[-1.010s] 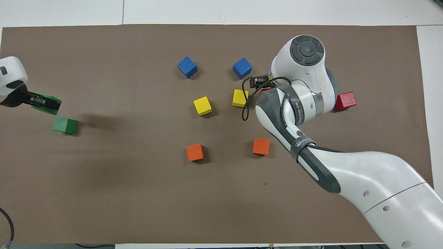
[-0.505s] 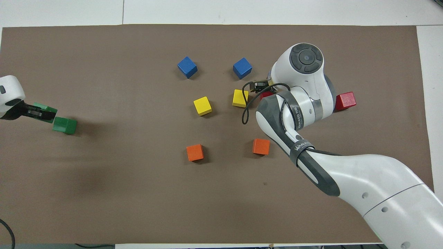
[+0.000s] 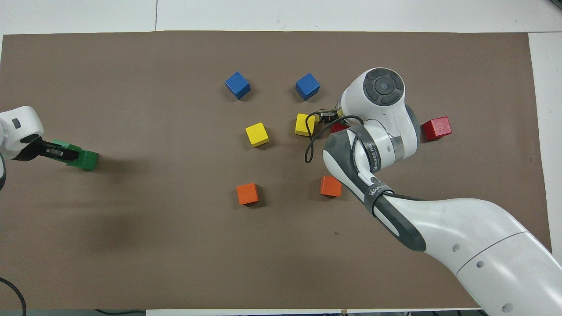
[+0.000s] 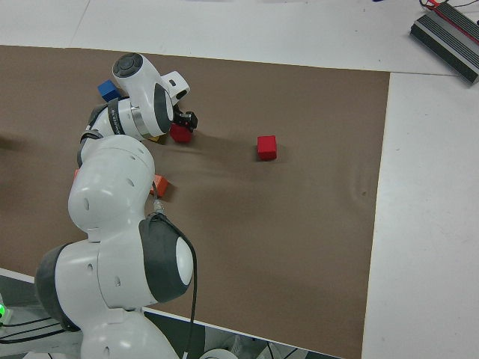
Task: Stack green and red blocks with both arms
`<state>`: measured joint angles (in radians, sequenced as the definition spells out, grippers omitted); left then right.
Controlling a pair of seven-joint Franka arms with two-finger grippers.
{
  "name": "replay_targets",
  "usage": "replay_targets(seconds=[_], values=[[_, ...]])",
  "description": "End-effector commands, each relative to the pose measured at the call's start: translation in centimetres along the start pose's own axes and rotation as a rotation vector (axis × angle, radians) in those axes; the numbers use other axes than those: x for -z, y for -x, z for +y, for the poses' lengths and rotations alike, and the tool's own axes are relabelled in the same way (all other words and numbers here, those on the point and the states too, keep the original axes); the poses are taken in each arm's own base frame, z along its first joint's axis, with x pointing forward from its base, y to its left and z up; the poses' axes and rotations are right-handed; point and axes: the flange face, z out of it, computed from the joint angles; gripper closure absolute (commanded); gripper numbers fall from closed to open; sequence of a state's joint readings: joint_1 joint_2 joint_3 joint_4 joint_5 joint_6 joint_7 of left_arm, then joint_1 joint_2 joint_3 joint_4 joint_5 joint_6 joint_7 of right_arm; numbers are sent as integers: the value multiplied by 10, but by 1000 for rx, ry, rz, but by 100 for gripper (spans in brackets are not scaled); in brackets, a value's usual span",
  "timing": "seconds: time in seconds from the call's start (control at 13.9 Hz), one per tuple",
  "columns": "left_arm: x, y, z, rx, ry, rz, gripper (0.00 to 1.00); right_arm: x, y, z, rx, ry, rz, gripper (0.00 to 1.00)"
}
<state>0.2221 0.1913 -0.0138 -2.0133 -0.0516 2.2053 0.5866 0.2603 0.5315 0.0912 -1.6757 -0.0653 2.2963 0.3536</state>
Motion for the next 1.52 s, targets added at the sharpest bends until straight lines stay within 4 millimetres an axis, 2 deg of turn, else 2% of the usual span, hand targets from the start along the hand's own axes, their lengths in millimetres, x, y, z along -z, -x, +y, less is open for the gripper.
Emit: replay_targets(seconds=[0.0, 0.14, 0.22, 0.29, 0.36, 0.43, 0.51, 0.58, 0.65, 0.87, 1.01, 1.08, 1.23, 1.44], values=[[3, 10, 10, 14, -16, 7, 100, 3, 5, 0, -36, 5, -5, 100], [2, 11, 9, 13, -18, 9, 100, 17, 1, 0, -68, 11, -11, 100], [2, 10, 10, 11, -20, 12, 100, 34, -6, 5, -78, 17, -17, 100], [0, 11, 10, 13, -20, 12, 100, 62, -15, 17, -83, 40, -23, 100], [-1, 12, 11, 10, -25, 19, 100, 88, -22, 35, -73, 50, -19, 100], [-4, 14, 12, 7, -32, 29, 100, 110, -26, 62, -38, 49, -2, 100], [-10, 17, 13, 5, -38, 38, 96, 129, -27, 98, -22, 51, 9, 100], [-12, 21, 15, 2, -49, 53, 23, 135, -23, 125, 2, 58, 4, 100], [-15, 24, 14, 2, -53, 59, 0, 141, -15, 149, 31, 63, -12, 100], [-15, 23, 15, 1, -54, 59, 0, 140, 9, 207, 9, 65, -16, 100], [-14, 23, 14, 1, -51, 54, 0, 134, 20, 238, 55, 66, -20, 100], [-12, 23, 12, 4, -47, 48, 0, 130, 25, 248, 60, 68, -14, 100], [2, 14, 7, 4, -42, 43, 0, 120, 32, 249, 86, 70, 11, 100], [43, -4, 0, -2, -48, 52, 0, 115, 36, 249, 142, 71, 27, 100]])
